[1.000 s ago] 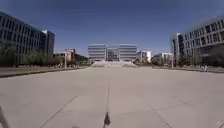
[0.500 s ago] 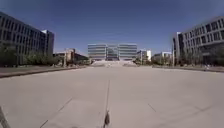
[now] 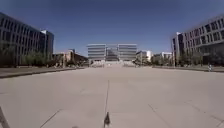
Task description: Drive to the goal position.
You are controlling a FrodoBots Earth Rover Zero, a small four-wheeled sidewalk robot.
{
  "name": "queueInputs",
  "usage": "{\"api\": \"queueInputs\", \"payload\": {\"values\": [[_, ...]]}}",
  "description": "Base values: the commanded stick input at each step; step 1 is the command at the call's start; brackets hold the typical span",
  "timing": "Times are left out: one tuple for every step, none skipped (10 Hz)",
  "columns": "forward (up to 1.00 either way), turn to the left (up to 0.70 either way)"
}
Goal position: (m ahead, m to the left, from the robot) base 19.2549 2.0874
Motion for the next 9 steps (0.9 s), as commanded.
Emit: {"api": "queueInputs", "payload": {"values": [[0.7, -0.01], [0.7, -0.01], [0.7, -0.01], [0.7, -0.01], [0.7, -0.01], [0.7, -0.01], [0.7, -0.01], [0.7, -0.01], [0.7, -0.01]]}}
